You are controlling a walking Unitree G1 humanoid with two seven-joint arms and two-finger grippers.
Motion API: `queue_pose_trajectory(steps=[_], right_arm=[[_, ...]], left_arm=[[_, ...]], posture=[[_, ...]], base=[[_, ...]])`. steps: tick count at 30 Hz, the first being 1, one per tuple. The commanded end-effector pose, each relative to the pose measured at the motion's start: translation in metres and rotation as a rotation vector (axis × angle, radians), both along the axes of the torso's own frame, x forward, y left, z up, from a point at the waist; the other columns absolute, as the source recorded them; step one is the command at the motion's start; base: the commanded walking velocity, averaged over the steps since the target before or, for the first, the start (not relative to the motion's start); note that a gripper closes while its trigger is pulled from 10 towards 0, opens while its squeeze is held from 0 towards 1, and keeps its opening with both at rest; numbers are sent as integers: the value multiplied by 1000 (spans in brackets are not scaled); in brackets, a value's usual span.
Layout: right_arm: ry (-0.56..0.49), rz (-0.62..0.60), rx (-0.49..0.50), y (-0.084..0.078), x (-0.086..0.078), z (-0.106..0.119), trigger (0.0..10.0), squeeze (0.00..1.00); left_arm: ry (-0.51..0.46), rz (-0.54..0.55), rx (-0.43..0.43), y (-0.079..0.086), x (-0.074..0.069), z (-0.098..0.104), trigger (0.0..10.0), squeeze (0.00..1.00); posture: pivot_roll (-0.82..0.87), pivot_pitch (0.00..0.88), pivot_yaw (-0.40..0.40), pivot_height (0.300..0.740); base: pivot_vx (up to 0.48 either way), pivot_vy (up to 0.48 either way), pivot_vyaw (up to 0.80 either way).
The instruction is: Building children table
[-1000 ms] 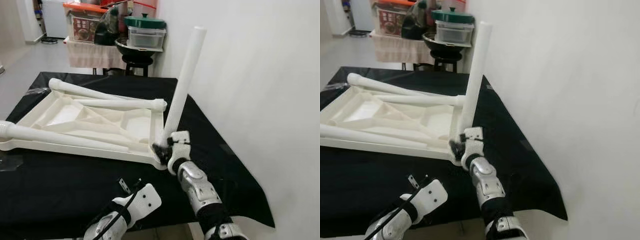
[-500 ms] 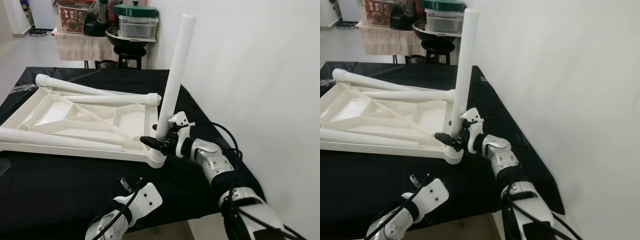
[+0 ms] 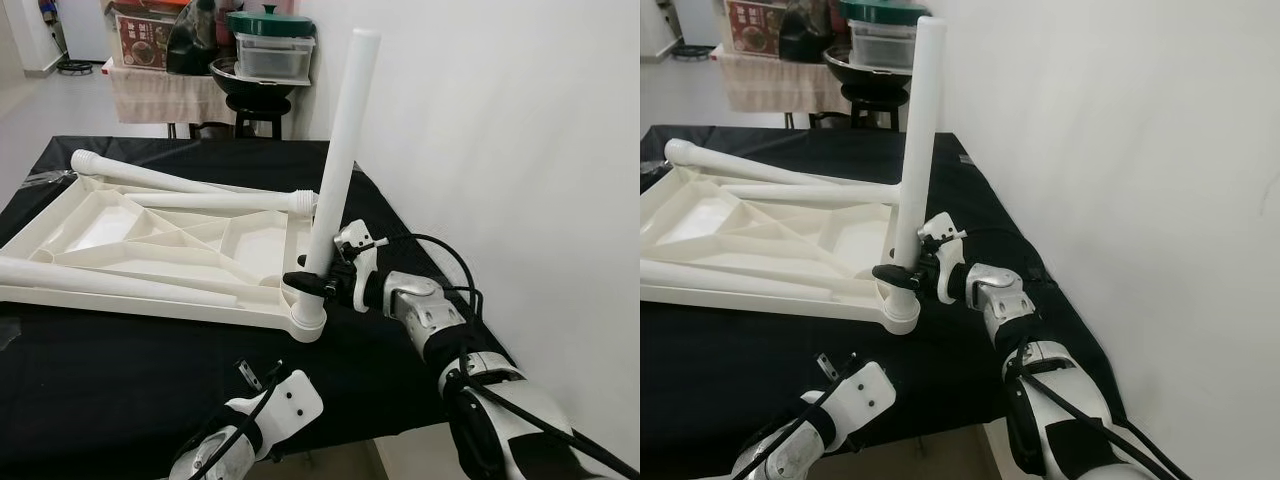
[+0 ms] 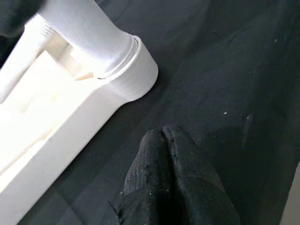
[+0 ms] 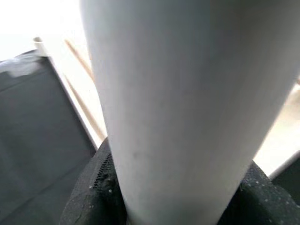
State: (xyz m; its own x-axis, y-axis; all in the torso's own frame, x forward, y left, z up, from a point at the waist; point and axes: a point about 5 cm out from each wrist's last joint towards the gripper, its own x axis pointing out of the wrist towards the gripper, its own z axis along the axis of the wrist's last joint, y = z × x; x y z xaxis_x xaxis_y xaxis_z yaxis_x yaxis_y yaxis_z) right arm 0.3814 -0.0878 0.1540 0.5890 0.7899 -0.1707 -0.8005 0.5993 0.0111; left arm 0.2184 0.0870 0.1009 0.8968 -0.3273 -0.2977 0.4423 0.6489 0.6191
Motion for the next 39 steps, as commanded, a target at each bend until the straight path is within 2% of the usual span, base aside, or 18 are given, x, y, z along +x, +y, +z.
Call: queue_pose_trajectory(steps=[1,2,3,4,5,6,7,8,11,12,18,19,24,25,26,27,31,39], right_arm=[[47,-269,-66,-10,4,-17,0,0],[84,-489,-2,-17,5,-25,0,0],[84,-489,-2,-17,5,-25,0,0],[112,-665,72,-19,-1,-35,0,0],[149,-718,134,-7,-19,-50,0,0],[172,-717,169,4,-37,-60,0,0],[172,-717,169,4,-37,-60,0,0],[202,-710,189,14,-52,-68,0,0],[205,-698,187,18,-57,-70,0,0],[171,-696,149,17,-53,-67,10000,0],[131,-646,114,23,-47,-57,10000,0],[125,-533,128,34,-55,-49,10000,1000],[94,-347,172,43,-55,-36,10000,1000],[70,-256,184,44,-52,-30,10000,86],[70,-256,184,44,-52,-30,10000,86],[46,-166,190,44,-49,-24,10000,0],[-57,176,121,30,-33,1,10000,0],[-47,306,-3,20,-20,9,10000,0]], left_arm=[[2,-8,6,-1,-3,-1,10000,0],[2,-8,6,-1,-4,-1,10000,0],[2,-8,6,-1,-4,-1,10000,0],[1,-8,6,-1,-4,-1,10000,0],[0,-9,6,0,-5,0,10000,0],[-1,-10,6,0,-5,1,10000,0],[-1,-10,6,0,-5,1,10000,0],[-3,-12,7,2,-5,1,10000,0],[-1,-14,4,2,-4,0,10000,0],[-1,-15,4,3,-3,0,10000,0],[1,-11,6,4,-2,-1,10000,0],[4,-9,6,4,-2,-2,10000,0],[6,-8,6,4,-1,-3,10000,0],[7,-8,6,4,0,-3,10000,0],[7,-8,6,4,0,-3,10000,0],[7,-8,6,3,0,-3,10000,0],[10,-7,4,3,1,-4,10000,0],[13,-5,2,3,2,-5,10000,0]], posture=[[191,0,-164,740],[191,0,-173,740],[191,0,-173,740],[191,0,-173,740],[200,0,-172,740],[195,0,-166,740],[195,0,-166,740],[147,0,-147,740],[137,0,-144,740],[130,0,-142,740],[133,0,-147,740],[149,0,-151,740],[154,0,-151,740],[158,0,-153,740],[158,0,-153,740],[158,0,-153,740],[174,0,-157,740],[185,0,-155,740]], base=[[0,0,0],[0,0,0],[0,0,0],[0,0,0],[0,0,0],[0,0,0],[0,0,0],[0,0,0],[0,0,0],[0,0,0],[0,0,0],[0,0,0],[0,0,0],[0,0,0],[0,0,0],[0,0,0],[0,0,0],[0,0,0]])
